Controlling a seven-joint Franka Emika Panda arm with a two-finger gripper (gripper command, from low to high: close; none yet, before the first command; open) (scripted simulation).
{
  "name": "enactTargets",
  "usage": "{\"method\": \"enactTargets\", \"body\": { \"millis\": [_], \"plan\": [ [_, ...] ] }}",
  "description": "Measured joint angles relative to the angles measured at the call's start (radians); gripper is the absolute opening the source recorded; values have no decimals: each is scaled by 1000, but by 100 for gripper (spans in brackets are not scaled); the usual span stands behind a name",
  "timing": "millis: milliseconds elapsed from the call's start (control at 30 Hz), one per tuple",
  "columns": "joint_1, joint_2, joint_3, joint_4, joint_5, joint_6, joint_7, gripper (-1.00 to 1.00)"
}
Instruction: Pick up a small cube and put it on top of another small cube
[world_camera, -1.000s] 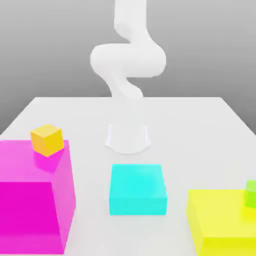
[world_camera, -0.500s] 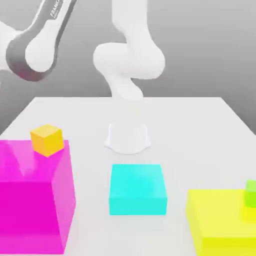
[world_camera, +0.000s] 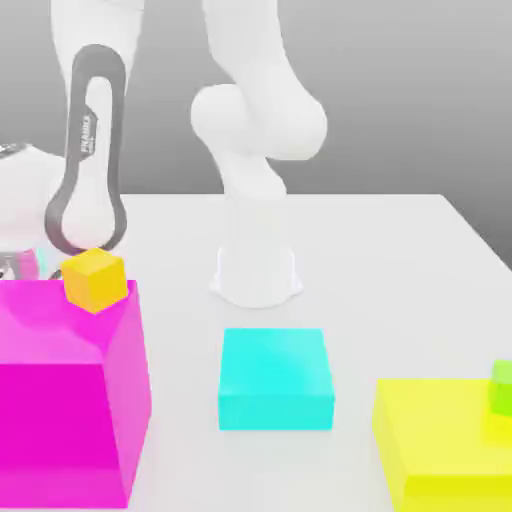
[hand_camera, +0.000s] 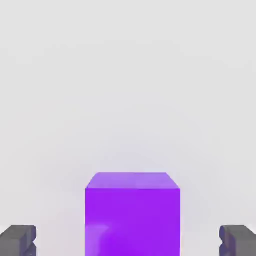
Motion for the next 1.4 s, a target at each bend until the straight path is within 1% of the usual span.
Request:
{"method": "enactTargets", "body": {
  "millis": [33,233,267,367,467,667,733,800,933,1167,1233,1367,1400],
  "plan": [
    [-16,19,20,5,15,15,-12,-100],
    [-27,28,31,7,20,24,-16,-100],
    [-19,15,22,3,8,15,-6,-100],
    [41,-72,-59,-19,-82,-51,64,-100],
    [82,-181,-128,-45,-209,-130,158,-100],
    [116,-296,-142,79,-413,-369,155,-100],
    [116,-341,-134,124,-461,-456,132,-100],
    [149,-397,-112,159,-489,-544,86,-100],
    [211,-514,-60,212,-508,-713,-37,-100],
    [362,-712,42,274,-467,-976,-307,-100],
    [396,-742,54,250,-434,-980,-347,-100],
    [399,-704,50,154,-419,-840,-356,-100],
    [399,-692,49,134,-418,-808,-357,100]
  ]
}}
